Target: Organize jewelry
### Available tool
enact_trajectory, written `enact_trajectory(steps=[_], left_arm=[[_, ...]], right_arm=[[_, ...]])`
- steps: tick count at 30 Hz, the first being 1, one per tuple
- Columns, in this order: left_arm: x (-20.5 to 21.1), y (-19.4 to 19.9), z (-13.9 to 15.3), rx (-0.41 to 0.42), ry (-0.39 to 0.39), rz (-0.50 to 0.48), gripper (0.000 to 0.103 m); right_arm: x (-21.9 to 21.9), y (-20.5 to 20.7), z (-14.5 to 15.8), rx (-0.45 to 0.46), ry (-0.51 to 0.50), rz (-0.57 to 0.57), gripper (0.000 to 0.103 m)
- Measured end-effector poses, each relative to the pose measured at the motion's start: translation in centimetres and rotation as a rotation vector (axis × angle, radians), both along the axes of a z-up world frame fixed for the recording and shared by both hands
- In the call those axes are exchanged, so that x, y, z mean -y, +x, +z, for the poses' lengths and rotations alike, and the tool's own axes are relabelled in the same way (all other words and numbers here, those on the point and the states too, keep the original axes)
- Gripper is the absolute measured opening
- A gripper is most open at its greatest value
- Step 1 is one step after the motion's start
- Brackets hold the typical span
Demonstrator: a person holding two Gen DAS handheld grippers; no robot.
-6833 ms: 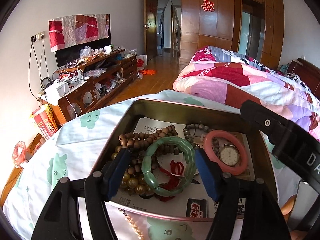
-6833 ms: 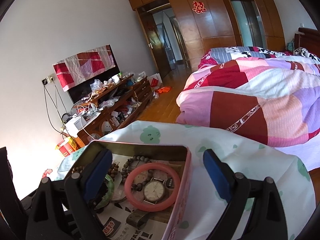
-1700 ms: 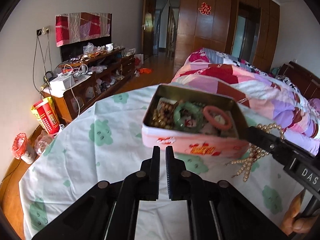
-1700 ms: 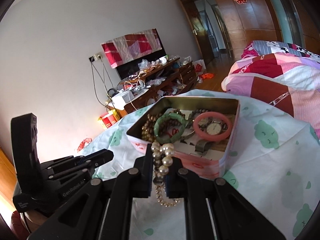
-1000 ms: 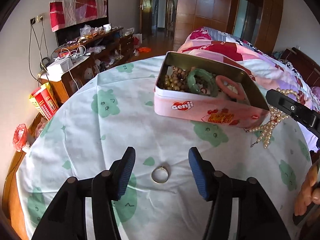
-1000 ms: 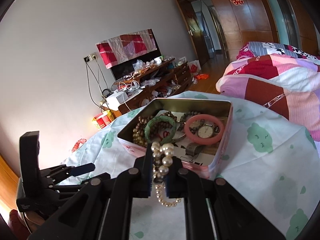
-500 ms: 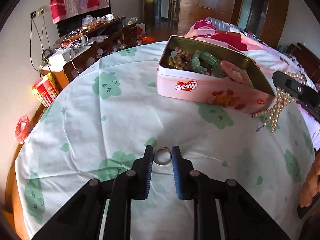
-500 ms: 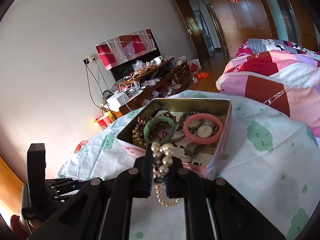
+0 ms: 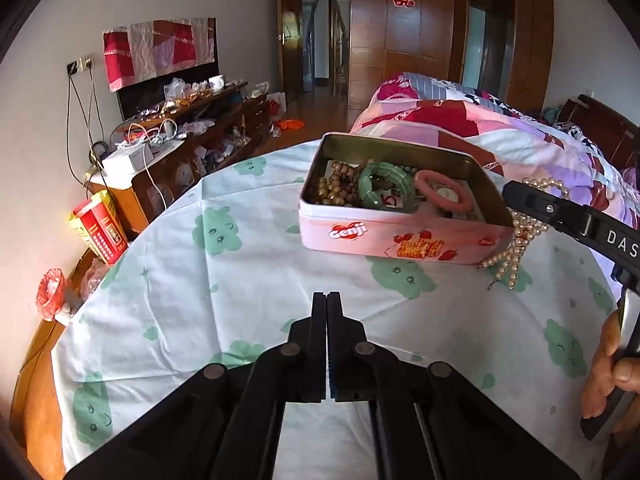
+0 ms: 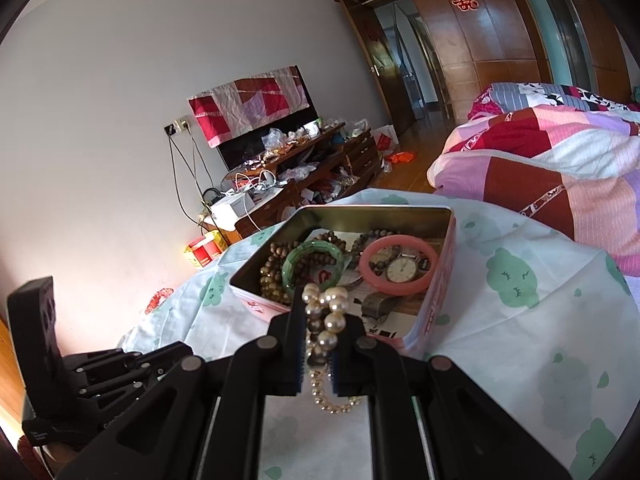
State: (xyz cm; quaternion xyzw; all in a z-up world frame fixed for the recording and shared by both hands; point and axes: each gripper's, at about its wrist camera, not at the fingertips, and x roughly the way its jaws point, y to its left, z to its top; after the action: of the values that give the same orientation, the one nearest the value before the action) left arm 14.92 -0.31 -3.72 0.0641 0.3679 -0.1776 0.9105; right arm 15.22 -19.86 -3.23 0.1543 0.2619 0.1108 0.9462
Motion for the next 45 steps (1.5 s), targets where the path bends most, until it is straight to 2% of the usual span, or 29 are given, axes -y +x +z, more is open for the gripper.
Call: enact_trajectory(steps=[3,7,8,10,12,13,15,16,18,20,23,28,29,31,32,33,34,37,41,45], left_arm=[[-0.8,0.8,-0.7,-0.069,-0.009,-0.008,0.001],[-0.5,1.6,-2.6,-0.148,0.032,0.013,0.002],[-0.4,1.7,-2.9,-0.15,0.033,0.011,0.005],[0.0,1.8,-3.1,-0.164,0.039,-0.007,0.024],[0.5,1.6,-3.2,-0.169,0.037,-0.05,0.051],[0.8,1.4,-3.2,-0.167,0.046,-0.063,0.054],[1.2,1.2,-3.3,-0.153,0.085,-0.047,0.054],[1.1,1.2,-3.2,-0.156,0.081,-0.034,0.054],[0.4,1.3,-2.9,-0.159,0.056,-0.001,0.043],[-0.3,0.8,-1.8,-0.132,0.001,-0.007,0.043],[-0.3,0.5,-0.4,-0.075,0.025,0.007,0.044],[-0.7,2.0,-2.2,-0.15,0.104,0.08,0.044],[-0.8,2.1,-2.8,-0.175,0.101,0.086,0.044],[-1.1,2.1,-2.9,-0.167,0.075,0.091,0.043],[-1.0,2.1,-2.8,-0.164,0.079,0.088,0.04],[-0.9,2.0,-2.8,-0.163,0.071,0.076,0.027],[-0.5,1.9,-2.7,-0.157,0.068,0.051,0.019],[-0.3,1.7,-2.7,-0.146,0.088,0.041,0.019],[-1.0,1.8,-2.6,-0.153,0.029,0.036,0.019],[-0.9,1.1,-1.3,-0.074,0.008,0.056,0.019]], right_arm=[[0.1,0.1,-0.1,-0.006,0.003,0.0,0.012],[0.0,0.1,-0.1,-0.008,0.004,0.006,0.012],[0.0,0.1,-0.2,-0.01,0.004,0.008,0.012],[0.0,0.1,-0.2,-0.011,0.005,0.007,0.012],[0.0,0.2,-0.2,-0.012,0.006,0.006,0.012],[0.0,0.2,-0.2,-0.014,0.008,0.006,0.012],[0.1,0.2,-0.3,-0.018,0.013,0.003,0.012],[0.1,0.1,-0.3,-0.017,0.015,0.0,0.012],[0.4,0.1,-0.3,-0.015,0.02,-0.004,0.012],[0.5,0.3,-0.4,-0.021,0.025,-0.004,0.012],[0.7,0.4,-0.5,-0.026,0.03,-0.001,0.012],[0.9,0.4,-0.4,-0.025,0.037,0.0,0.012],[0.9,0.4,-0.4,-0.024,0.037,0.0,0.012],[0.9,0.4,-0.4,-0.026,0.041,0.0,0.012],[0.9,0.5,-0.3,-0.027,0.045,-0.001,0.012],[1.0,0.5,-0.3,-0.029,0.049,0.0,0.012],[0.9,0.5,-0.4,-0.032,0.052,0.002,0.012],[0.9,0.5,-0.3,-0.034,0.047,0.002,0.012],[0.9,0.4,-0.3,-0.028,0.039,-0.004,0.012],[1.1,0.2,-0.1,-0.015,0.044,-0.008,0.012]])
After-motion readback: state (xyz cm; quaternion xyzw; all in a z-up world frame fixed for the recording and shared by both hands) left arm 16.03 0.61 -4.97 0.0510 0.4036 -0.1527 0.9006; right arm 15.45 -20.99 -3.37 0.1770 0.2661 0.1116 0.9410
